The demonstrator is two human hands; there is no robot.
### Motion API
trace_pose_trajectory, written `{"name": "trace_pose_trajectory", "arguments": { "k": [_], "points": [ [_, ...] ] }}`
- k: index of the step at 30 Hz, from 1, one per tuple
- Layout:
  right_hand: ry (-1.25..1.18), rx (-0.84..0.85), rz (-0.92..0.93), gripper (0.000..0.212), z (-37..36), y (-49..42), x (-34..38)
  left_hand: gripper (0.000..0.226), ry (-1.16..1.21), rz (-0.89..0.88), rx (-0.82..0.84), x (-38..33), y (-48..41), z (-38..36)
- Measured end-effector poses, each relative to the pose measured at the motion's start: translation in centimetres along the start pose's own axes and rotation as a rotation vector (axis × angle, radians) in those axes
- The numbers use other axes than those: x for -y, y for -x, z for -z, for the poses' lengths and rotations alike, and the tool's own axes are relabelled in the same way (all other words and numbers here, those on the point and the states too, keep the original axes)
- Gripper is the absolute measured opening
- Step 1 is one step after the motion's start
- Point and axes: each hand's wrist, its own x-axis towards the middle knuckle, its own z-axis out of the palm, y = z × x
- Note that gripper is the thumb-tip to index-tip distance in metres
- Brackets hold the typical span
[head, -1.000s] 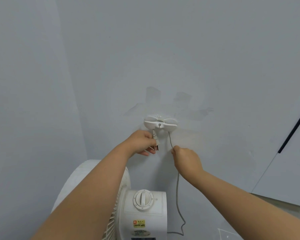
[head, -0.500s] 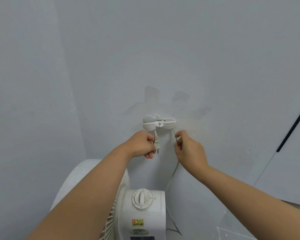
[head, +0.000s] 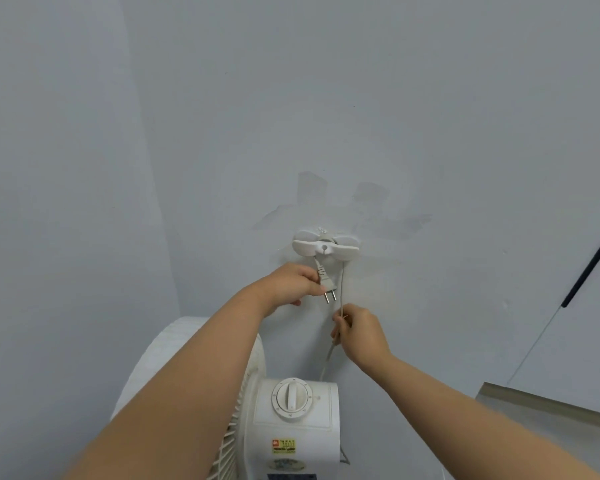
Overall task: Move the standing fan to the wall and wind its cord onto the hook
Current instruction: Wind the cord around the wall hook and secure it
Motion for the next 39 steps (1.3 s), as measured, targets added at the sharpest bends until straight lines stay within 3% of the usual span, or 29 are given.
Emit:
{"name": "trace_pose_trajectory", "arguments": {
  "k": [6,11,16,22,27,32,35,37,39],
  "points": [
    [-0.024,0.168,0.08,0.022,-2.5,0.6,1.0,0.008,0.143,0.107,0.042,-0.1,-0.1,0.1],
    [-0.2,0.379,-0.096,0.034,-2.8,1.1,1.0,0.014,0.228,0.142,0.116,-0.1,0.1,0.3],
    [-0.127,0.416,-0.089,0.037,-2.3,1.3,0.4,0.023,0.222,0.16,0.14,0.0,0.1,0.4],
    [-0.004,0.43,0.026,0.03,-1.1,1.7,0.3,0.011,0.233,0.156,0.143,0.2,0.0,0.6],
    [0.07,0.332,0.128,0.03,1.3,1.1,1.1,0.013,0.188,0.183,0.131,0.3,0.1,0.6],
    [0.064,-0.125,0.212,0.02,5.4,0.2,3.7,0.021,0.081,0.214,-0.025,0.3,0.2,0.8],
    [0.138,-0.195,0.376,0.017,6.1,0.6,5.8,0.016,0.113,0.222,-0.079,0.1,0.5,1.1],
    [0.205,-0.2,0.341,0.02,5.6,0.3,6.8,0.015,0.119,0.213,-0.101,0.0,0.6,1.2],
    [0.132,-0.152,0.149,0.039,5.1,-0.3,7.5,0.016,0.116,0.2,-0.126,0.0,0.6,1.2]
  ]
}}
